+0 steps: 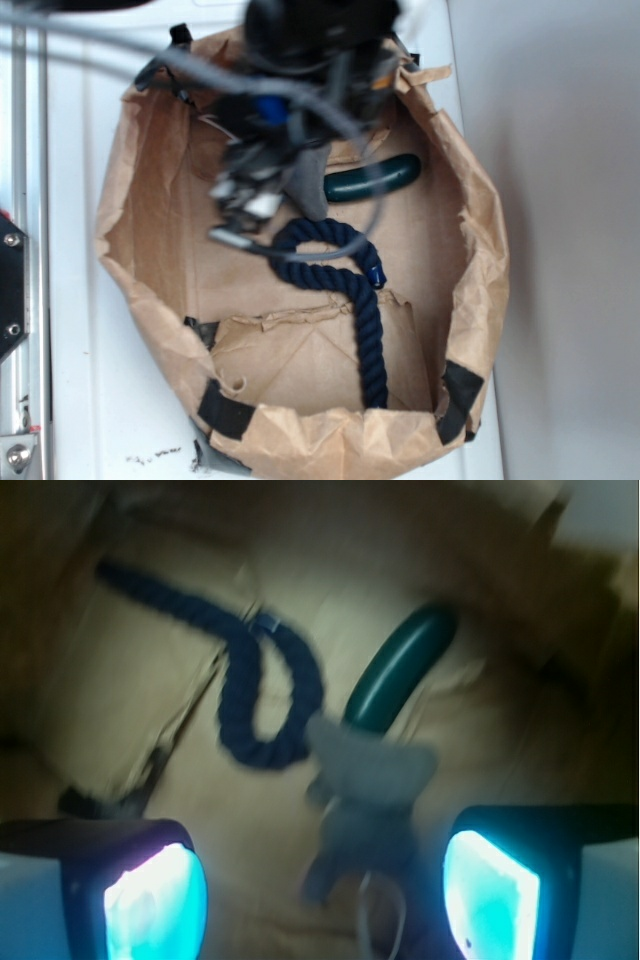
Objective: Grab the gray animal.
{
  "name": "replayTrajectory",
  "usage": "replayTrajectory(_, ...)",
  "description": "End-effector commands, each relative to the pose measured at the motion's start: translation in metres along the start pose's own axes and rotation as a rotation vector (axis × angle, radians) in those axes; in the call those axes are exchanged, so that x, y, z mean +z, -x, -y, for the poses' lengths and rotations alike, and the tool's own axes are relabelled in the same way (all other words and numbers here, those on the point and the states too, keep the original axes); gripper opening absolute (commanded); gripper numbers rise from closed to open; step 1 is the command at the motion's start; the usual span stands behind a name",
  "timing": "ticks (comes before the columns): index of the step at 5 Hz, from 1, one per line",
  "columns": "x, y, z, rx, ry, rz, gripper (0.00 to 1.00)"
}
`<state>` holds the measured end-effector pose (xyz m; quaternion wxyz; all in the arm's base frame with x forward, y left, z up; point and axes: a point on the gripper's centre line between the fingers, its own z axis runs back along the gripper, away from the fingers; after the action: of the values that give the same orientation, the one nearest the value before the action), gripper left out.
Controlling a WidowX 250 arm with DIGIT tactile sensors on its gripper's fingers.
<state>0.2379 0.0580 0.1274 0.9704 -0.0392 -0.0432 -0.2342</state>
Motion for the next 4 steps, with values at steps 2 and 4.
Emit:
replayTrajectory(2,0.012,0.000,0.000,0.006,-0.045,0.038,1.00)
replayTrajectory(4,-0.009,-0.003,0.006,0.018,-0.061,0.085,1.00)
